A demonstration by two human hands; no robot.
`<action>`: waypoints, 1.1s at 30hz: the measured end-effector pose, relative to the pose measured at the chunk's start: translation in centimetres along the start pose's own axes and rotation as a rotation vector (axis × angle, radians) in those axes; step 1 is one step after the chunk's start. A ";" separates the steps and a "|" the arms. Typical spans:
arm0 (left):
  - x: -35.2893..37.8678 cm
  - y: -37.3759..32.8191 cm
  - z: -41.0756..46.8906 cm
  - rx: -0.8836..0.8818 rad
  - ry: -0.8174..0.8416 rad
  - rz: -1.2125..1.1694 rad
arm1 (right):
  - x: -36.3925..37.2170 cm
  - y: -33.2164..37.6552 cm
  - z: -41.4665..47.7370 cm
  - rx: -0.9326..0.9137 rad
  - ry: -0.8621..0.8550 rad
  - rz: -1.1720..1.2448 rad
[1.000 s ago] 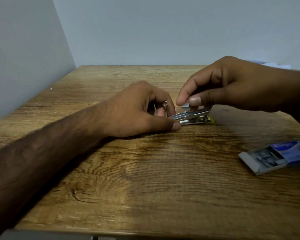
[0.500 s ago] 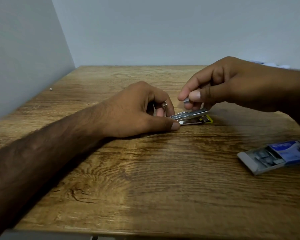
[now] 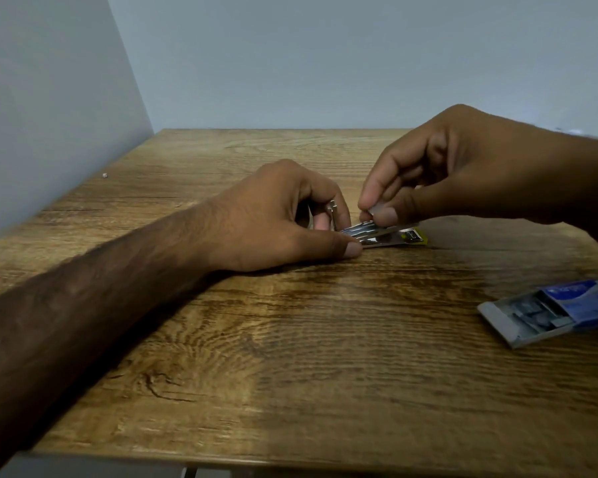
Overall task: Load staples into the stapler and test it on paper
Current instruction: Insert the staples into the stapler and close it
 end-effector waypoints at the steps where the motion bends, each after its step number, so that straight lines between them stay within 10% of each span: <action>1: 0.0 0.0 0.0 0.000 0.001 0.000 | 0.1 0.1 0.0 0.007 0.002 -0.013; 33: 0.1 -0.1 0.0 0.002 -0.010 0.016 | 0.9 1.0 0.0 -0.062 -0.028 -0.183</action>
Point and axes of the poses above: each hand's wrist, its own z-axis towards the middle knuckle, its own x-axis out of the palm, y = z × x, the point moved 3 cm from there along z, towards the middle knuckle, and after that the axes turned 8 degrees about y, right-handed, at the moved point
